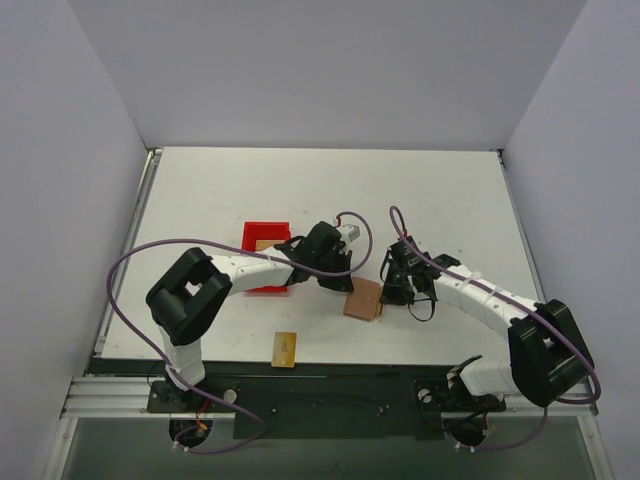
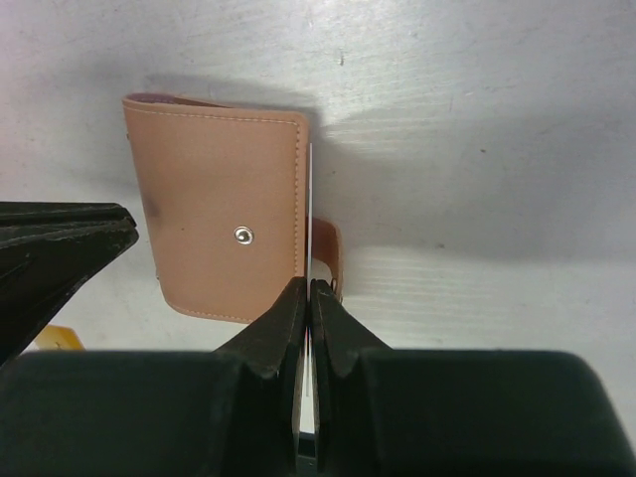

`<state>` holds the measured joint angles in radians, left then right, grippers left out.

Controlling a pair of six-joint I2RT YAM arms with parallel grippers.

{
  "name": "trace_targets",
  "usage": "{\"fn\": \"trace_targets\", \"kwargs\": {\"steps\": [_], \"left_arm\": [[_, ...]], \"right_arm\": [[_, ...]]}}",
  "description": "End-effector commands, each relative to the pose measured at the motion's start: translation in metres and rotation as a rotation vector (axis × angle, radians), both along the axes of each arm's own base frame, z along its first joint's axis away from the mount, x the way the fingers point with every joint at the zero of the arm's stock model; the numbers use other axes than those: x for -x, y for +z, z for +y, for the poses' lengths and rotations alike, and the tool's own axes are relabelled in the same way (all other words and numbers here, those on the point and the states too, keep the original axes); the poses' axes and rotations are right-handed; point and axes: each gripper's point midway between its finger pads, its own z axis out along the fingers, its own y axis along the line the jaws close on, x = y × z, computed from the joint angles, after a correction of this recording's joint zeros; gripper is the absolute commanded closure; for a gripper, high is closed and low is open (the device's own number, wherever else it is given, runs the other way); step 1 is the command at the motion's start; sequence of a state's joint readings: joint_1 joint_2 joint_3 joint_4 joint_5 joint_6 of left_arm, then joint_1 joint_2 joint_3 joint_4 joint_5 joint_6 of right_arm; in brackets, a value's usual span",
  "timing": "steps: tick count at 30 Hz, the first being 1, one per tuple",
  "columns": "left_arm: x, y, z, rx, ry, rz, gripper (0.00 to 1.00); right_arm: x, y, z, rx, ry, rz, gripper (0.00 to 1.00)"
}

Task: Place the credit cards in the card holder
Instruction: Insert the credit card into the card holder.

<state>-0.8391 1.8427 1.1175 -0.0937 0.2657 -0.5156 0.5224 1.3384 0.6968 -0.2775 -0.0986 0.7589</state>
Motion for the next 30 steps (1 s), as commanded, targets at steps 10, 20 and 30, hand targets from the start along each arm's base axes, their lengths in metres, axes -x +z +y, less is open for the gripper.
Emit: {"fn": "trace_targets", "kwargs": {"steps": [10,20,30], "left_arm": [[-0.002,-0.012,0.007,-0.038,0.037,0.003,1.00],[-0.002,-0.025,0.020,-0.067,0.068,0.031,1.00],[0.001,-0.034,0.022,-0.082,0.066,0.052,1.00]], "right_arm": [[0.002,-0.003,0.005,-0.063,0.008,-0.016,1.00],[-0.001,0.003,0.008,-0.115,0.010,-0.058,1.00],[-0.008,0.022,0.019,-0.186,0.047,-0.124,1.00]]}}
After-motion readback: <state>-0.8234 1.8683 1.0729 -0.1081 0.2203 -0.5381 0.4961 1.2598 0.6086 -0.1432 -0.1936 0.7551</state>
